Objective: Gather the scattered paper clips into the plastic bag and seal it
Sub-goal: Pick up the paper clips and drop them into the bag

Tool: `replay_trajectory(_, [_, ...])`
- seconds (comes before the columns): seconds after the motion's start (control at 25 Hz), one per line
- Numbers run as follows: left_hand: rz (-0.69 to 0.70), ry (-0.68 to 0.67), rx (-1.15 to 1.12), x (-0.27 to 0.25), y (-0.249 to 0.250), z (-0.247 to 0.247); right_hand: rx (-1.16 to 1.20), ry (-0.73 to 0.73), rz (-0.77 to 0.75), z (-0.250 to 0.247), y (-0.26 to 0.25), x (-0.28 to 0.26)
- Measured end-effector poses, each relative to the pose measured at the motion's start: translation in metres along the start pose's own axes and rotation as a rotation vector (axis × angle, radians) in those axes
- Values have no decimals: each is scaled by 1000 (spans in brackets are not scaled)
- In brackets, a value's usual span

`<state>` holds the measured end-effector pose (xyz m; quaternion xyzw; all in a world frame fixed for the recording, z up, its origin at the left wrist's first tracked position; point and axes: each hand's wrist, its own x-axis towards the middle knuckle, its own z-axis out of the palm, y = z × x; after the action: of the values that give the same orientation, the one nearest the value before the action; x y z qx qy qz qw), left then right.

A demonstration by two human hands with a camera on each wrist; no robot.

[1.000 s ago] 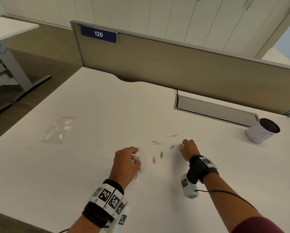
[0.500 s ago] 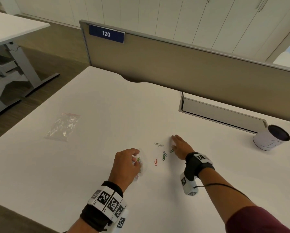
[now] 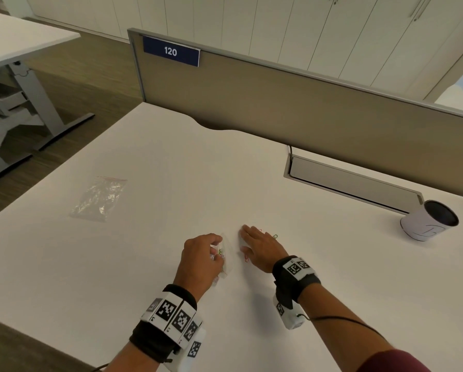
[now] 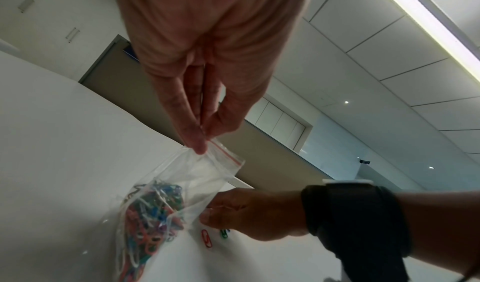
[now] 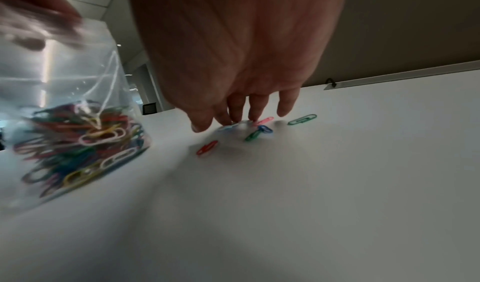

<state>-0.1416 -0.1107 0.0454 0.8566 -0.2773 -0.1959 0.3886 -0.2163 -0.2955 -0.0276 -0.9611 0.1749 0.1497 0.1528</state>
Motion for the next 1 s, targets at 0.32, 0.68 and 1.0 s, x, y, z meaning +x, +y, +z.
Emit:
replay_trajectory(0.32, [1, -1, 3, 1, 0, 5, 343, 177, 232, 12, 36, -30])
replay_trajectory(0.68, [17, -29, 6, 4, 4, 16, 213, 338, 216, 38, 1, -25])
replay_trajectory(1.0, [16, -38, 4, 8, 4, 17, 117, 355, 158, 36, 0, -17])
